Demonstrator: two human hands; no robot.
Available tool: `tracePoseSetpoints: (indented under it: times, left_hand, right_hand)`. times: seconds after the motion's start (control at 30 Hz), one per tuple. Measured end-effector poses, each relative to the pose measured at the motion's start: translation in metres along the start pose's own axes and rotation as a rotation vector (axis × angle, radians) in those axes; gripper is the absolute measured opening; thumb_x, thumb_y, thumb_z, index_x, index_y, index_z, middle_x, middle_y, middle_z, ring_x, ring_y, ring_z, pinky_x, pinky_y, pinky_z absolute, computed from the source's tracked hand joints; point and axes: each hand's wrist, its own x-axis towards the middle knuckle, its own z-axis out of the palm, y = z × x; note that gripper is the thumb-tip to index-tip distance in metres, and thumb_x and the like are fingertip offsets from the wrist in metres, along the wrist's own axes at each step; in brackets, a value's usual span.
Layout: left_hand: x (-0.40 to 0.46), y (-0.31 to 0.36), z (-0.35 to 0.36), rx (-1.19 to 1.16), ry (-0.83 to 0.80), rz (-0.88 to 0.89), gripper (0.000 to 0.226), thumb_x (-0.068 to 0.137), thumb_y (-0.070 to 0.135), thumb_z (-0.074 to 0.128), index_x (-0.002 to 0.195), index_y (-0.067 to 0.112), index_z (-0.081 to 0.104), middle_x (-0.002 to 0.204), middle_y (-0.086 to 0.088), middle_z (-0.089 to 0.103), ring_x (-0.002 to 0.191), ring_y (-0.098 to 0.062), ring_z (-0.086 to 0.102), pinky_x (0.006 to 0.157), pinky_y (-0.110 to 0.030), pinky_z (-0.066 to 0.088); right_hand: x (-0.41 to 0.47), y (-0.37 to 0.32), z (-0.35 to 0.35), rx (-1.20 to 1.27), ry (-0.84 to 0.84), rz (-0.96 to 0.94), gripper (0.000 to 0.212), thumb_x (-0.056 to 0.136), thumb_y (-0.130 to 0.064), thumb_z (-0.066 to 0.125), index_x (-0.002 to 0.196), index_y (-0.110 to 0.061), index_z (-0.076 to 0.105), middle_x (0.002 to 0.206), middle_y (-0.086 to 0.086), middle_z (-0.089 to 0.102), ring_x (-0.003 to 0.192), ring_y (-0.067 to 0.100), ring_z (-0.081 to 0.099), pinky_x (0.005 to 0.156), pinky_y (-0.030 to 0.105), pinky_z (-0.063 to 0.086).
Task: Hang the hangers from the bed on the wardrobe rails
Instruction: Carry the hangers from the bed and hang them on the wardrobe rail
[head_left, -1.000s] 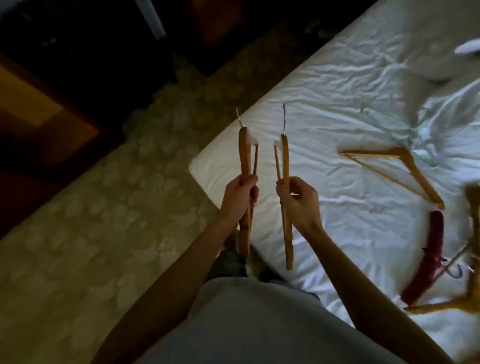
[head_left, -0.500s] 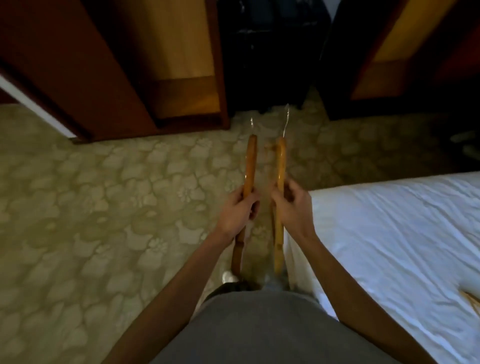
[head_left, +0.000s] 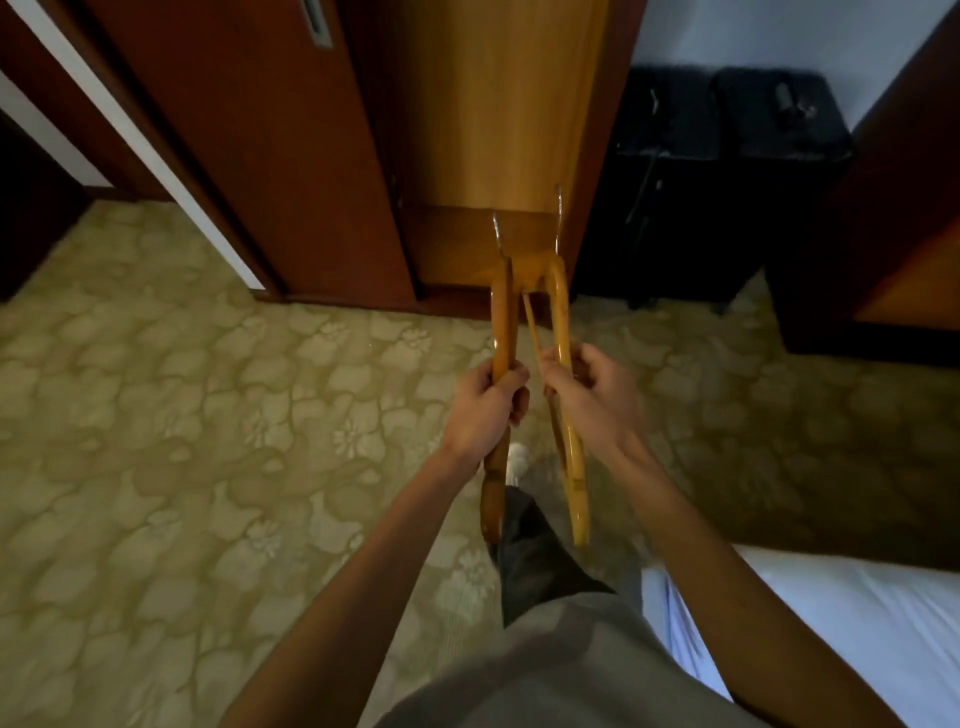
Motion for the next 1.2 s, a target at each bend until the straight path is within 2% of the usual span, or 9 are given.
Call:
tracePoseSetpoints:
  times: [0.1, 0.23, 0.4, 0.53, 0.67, 0.73, 0.9, 1.03, 1.2]
  left_hand:
    - [0.061, 0.014, -0.019, 0.008, 0.022, 0.001, 0.011, 0.097, 0.017, 0.055, 0.093, 0.011, 0.064, 0.064, 0.002, 0.061, 0.055, -0.009, 0.056, 0.051, -0.019, 0.049]
    - [0.171, 0.05, -0.039, 0.044, 0.066, -0.029, 0.01, 0.097, 0.014, 0.056, 0.093, 0.011, 0.065, 0.061, 0.003, 0.061, 0.053, -0.011, 0.055, 0.05, -0.022, 0.047]
    - [0.285, 0.105, -0.065, 0.092, 0.076, -0.003, 0.017, 0.099, 0.013, 0.056, 0.088, 0.004, 0.064, 0.061, -0.001, 0.058, 0.051, -0.012, 0.053, 0.049, -0.024, 0.046]
    - [0.354, 0.147, -0.084, 0.082, 0.085, 0.052, 0.017, 0.098, 0.012, 0.059, 0.085, 0.006, 0.066, 0.059, 0.004, 0.059, 0.051, -0.009, 0.054, 0.049, -0.021, 0.046]
    - [0.424, 0.186, -0.109, 0.045, 0.036, 0.091, 0.019, 0.098, 0.013, 0.059, 0.082, 0.013, 0.068, 0.061, 0.005, 0.061, 0.053, -0.009, 0.056, 0.049, -0.019, 0.047]
    - [0.465, 0.206, -0.123, 0.039, 0.029, 0.088, 0.018, 0.099, 0.016, 0.059, 0.085, 0.015, 0.069, 0.063, 0.006, 0.063, 0.056, -0.008, 0.057, 0.051, -0.018, 0.048]
    - [0.575, 0.269, -0.159, 0.033, -0.003, 0.119, 0.023, 0.102, 0.029, 0.056, 0.091, 0.013, 0.068, 0.066, 0.006, 0.064, 0.058, -0.006, 0.06, 0.055, -0.015, 0.051]
    - [0.656, 0.337, -0.178, 0.056, -0.091, 0.16, 0.026, 0.104, 0.036, 0.05, 0.111, 0.018, 0.068, 0.065, 0.006, 0.066, 0.057, -0.003, 0.059, 0.052, -0.013, 0.047]
    - [0.732, 0.425, -0.18, 0.022, -0.209, 0.204, 0.026, 0.099, 0.04, 0.057, 0.098, 0.02, 0.073, 0.067, 0.004, 0.068, 0.057, -0.004, 0.062, 0.052, -0.015, 0.049]
  right_hand:
    - [0.063, -0.007, 0.014, 0.031, -0.047, -0.023, 0.011, 0.089, -0.045, 0.064, 0.099, -0.041, 0.066, 0.089, -0.026, 0.069, 0.08, -0.006, 0.067, 0.06, 0.008, 0.051]
    - [0.175, -0.027, 0.03, 0.028, -0.034, -0.016, 0.009, 0.09, -0.041, 0.064, 0.098, -0.039, 0.067, 0.087, -0.022, 0.071, 0.078, -0.002, 0.069, 0.066, 0.016, 0.05]
    - [0.297, -0.066, 0.05, 0.082, -0.038, -0.009, 0.006, 0.093, -0.029, 0.067, 0.097, -0.033, 0.069, 0.078, -0.016, 0.072, 0.073, 0.0, 0.069, 0.063, 0.01, 0.051]
    - [0.375, -0.098, 0.066, 0.067, -0.055, -0.016, 0.007, 0.096, -0.029, 0.065, 0.102, -0.027, 0.069, 0.082, -0.008, 0.071, 0.076, -0.002, 0.069, 0.063, 0.006, 0.05]
    - [0.452, -0.13, 0.085, 0.048, -0.051, -0.012, 0.008, 0.097, -0.032, 0.063, 0.103, -0.032, 0.068, 0.094, -0.015, 0.07, 0.084, -0.015, 0.064, 0.062, 0.003, 0.048]
    - [0.494, -0.145, 0.096, 0.026, -0.034, -0.014, 0.011, 0.097, -0.037, 0.062, 0.105, -0.034, 0.068, 0.096, -0.018, 0.071, 0.088, -0.014, 0.064, 0.064, 0.006, 0.048]
    - [0.609, -0.196, 0.119, -0.008, 0.056, -0.009, 0.008, 0.099, -0.039, 0.059, 0.099, -0.035, 0.066, 0.09, -0.015, 0.069, 0.079, -0.01, 0.064, 0.065, 0.01, 0.041]
    - [0.686, -0.254, 0.12, -0.022, 0.206, -0.077, 0.016, 0.099, -0.038, 0.059, 0.092, -0.027, 0.068, 0.078, -0.008, 0.07, 0.072, 0.0, 0.065, 0.07, 0.022, 0.045]
    - [0.759, -0.325, 0.102, -0.063, 0.309, -0.133, 0.024, 0.099, -0.039, 0.059, 0.087, -0.022, 0.07, 0.073, -0.004, 0.07, 0.072, 0.004, 0.066, 0.07, 0.022, 0.042]
